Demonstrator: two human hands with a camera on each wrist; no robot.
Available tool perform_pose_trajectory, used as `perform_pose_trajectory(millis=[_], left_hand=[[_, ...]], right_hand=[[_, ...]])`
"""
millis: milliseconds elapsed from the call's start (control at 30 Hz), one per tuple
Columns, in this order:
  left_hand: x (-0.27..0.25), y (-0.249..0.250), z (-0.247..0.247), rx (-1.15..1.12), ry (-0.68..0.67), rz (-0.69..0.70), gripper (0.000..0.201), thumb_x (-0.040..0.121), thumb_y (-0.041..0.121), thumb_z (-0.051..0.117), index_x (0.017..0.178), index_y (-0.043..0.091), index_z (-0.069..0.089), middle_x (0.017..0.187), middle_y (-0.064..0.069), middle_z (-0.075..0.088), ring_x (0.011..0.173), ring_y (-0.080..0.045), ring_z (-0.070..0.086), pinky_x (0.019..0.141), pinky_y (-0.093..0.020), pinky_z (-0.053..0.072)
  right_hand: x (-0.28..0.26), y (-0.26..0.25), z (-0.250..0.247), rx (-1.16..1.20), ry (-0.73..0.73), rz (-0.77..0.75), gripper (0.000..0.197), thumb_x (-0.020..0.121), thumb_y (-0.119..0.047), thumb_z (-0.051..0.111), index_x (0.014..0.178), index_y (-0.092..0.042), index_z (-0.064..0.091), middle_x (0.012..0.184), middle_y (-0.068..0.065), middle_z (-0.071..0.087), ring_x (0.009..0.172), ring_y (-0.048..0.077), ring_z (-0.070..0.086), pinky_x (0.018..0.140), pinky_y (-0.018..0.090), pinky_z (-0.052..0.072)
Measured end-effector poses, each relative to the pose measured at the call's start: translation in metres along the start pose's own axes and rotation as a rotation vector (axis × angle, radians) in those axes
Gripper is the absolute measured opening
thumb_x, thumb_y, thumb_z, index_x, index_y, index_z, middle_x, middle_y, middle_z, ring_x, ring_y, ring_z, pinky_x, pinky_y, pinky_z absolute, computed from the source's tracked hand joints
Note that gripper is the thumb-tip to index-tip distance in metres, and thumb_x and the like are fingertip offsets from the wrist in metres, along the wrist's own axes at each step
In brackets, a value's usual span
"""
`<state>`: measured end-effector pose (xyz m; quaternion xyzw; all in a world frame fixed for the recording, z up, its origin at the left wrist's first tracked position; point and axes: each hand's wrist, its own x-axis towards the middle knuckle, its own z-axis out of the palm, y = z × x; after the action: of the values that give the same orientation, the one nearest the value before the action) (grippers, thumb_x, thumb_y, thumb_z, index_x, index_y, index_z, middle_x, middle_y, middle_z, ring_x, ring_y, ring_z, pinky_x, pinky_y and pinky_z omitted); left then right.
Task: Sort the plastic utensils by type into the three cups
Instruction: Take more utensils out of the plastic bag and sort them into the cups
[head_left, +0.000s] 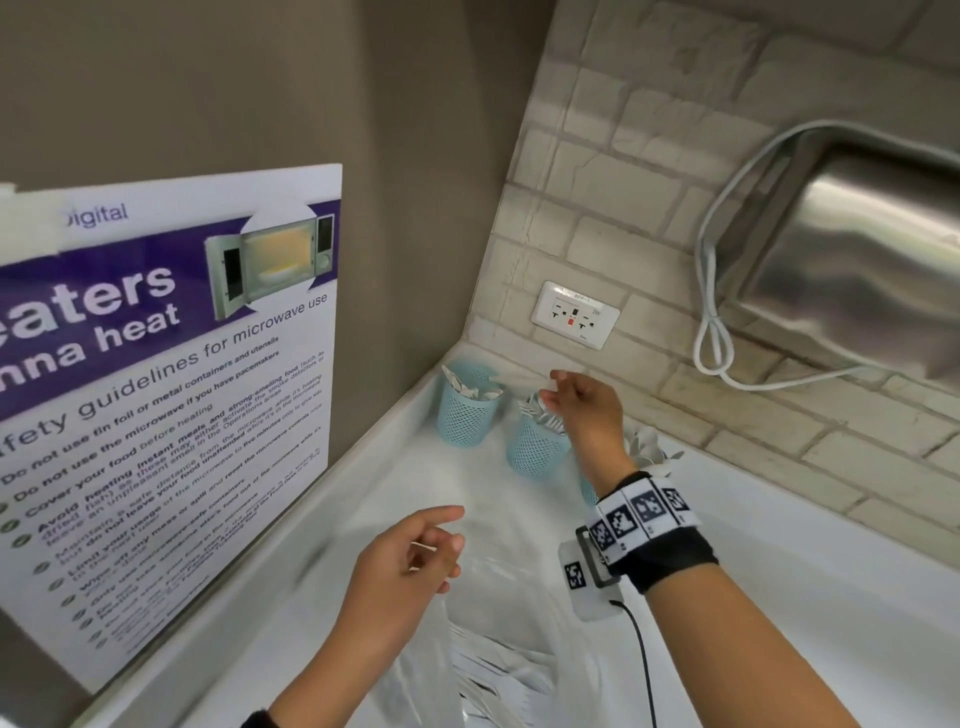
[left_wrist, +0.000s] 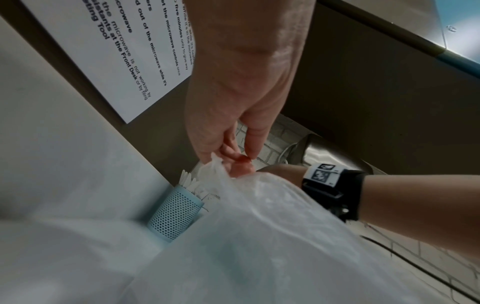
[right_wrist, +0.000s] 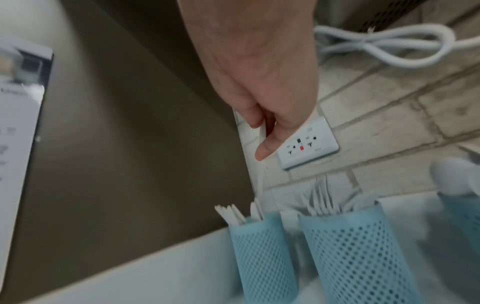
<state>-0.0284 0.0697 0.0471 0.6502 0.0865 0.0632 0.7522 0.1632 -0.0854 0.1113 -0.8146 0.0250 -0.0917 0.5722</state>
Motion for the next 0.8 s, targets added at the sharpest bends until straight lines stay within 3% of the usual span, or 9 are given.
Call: perform_pose_trajectory(millis=[100, 200, 267, 333, 433, 500, 600, 700, 800], left_hand=[[-0.001, 0.0, 0.0, 0.083, -0.008, 0.037, 0.026, 0.087, 0.006, 0.063, 0.093, 0.03, 0.072, 0.072, 0.007, 0.065, 0.066, -0.012, 0.063, 0.063, -0.022, 0.053], [-0.001, -0.003, -0.004, 0.2, -0.029, 0.085, 0.023, 0.086, 0.014, 0.067, 0.087, 0.036, 0.074, 0.083, 0.013, 0.069, 0.078, -0.007, 0.064, 0.074, -0.019, 0.05], [-0.002, -0.005, -0.007, 0.336, -0.06, 0.149, 0.02, 0.085, 0.022, 0.067, 0.085, 0.04, 0.073, 0.091, 0.017, 0.067, 0.092, 0.0, 0.061, 0.084, -0.015, 0.046], [-0.001, -0.009, -0.008, 0.53, -0.112, 0.197, 0.016, 0.084, 0.033, 0.067, 0.085, 0.048, 0.069, 0.103, 0.02, 0.057, 0.107, 0.002, 0.049, 0.094, -0.017, 0.038], [-0.004, -0.013, -0.011, 0.82, -0.274, 0.023, 0.005, 0.081, 0.05, 0.064, 0.081, 0.055, 0.063, 0.117, 0.026, 0.031, 0.114, -0.005, 0.028, 0.103, -0.025, 0.03], [-0.005, -0.016, -0.013, 0.912, -0.384, -0.067, 0.008, 0.081, 0.051, 0.063, 0.078, 0.056, 0.057, 0.122, 0.022, 0.025, 0.12, -0.009, 0.033, 0.105, -0.023, 0.029], [-0.002, -0.021, -0.015, 0.925, -0.407, -0.041, 0.033, 0.089, 0.032, 0.059, 0.117, 0.049, 0.054, 0.126, 0.016, 0.034, 0.126, -0.006, 0.042, 0.095, -0.008, 0.027], [0.002, -0.019, -0.012, 0.871, -0.4, 0.087, 0.058, 0.083, 0.0, 0.05, 0.132, 0.03, 0.052, 0.124, 0.017, 0.046, 0.117, 0.009, 0.045, 0.089, 0.001, 0.028], [-0.002, -0.01, -0.006, 0.759, -0.449, 0.124, 0.069, 0.076, -0.015, 0.041, 0.13, 0.026, 0.053, 0.117, 0.033, 0.036, 0.104, 0.037, 0.031, 0.088, 0.009, 0.022]], right_hand=[[0.001, 0.012, 0.02, -0.205, -0.116, -0.019, 0.027, 0.098, -0.029, 0.048, 0.107, -0.014, 0.069, 0.102, 0.007, 0.071, 0.102, 0.026, 0.065, 0.095, 0.041, 0.049], [-0.005, 0.007, 0.027, -0.228, -0.191, -0.03, 0.037, 0.099, -0.03, 0.047, 0.131, -0.014, 0.057, 0.133, 0.005, 0.058, 0.125, 0.023, 0.051, 0.108, 0.038, 0.039], [-0.011, 0.0, 0.024, -0.162, -0.211, -0.033, 0.041, 0.099, -0.029, 0.048, 0.138, -0.016, 0.05, 0.14, 0.002, 0.052, 0.129, 0.019, 0.048, 0.111, 0.035, 0.036], [-0.024, -0.007, 0.02, -0.089, -0.241, -0.066, 0.034, 0.098, -0.025, 0.05, 0.131, -0.019, 0.056, 0.134, 0.001, 0.058, 0.123, 0.018, 0.054, 0.108, 0.034, 0.041], [-0.058, -0.021, 0.01, -0.02, -0.322, -0.113, 0.017, 0.096, -0.01, 0.05, 0.102, -0.016, 0.065, 0.11, 0.006, 0.067, 0.091, 0.015, 0.067, 0.084, 0.027, 0.055], [-0.088, -0.027, -0.002, -0.089, -0.46, -0.134, 0.019, 0.096, -0.009, 0.049, 0.087, -0.018, 0.063, 0.095, 0.002, 0.067, 0.077, 0.012, 0.067, 0.073, 0.026, 0.053], [-0.132, -0.02, -0.016, -0.454, -0.79, -0.196, 0.021, 0.091, -0.01, 0.048, 0.086, -0.018, 0.067, 0.084, -0.005, 0.067, 0.078, 0.008, 0.065, 0.077, 0.025, 0.05], [-0.162, 0.011, -0.013, -0.834, -0.933, -0.304, 0.03, 0.091, -0.014, 0.043, 0.109, -0.012, 0.066, 0.111, 0.008, 0.066, 0.103, 0.022, 0.06, 0.092, 0.032, 0.046], [-0.183, 0.046, 0.0, -0.904, -0.918, -0.133, 0.066, 0.089, -0.036, 0.051, 0.148, -0.017, 0.028, 0.143, 0.011, 0.038, 0.131, 0.027, 0.04, 0.107, 0.034, 0.036]])
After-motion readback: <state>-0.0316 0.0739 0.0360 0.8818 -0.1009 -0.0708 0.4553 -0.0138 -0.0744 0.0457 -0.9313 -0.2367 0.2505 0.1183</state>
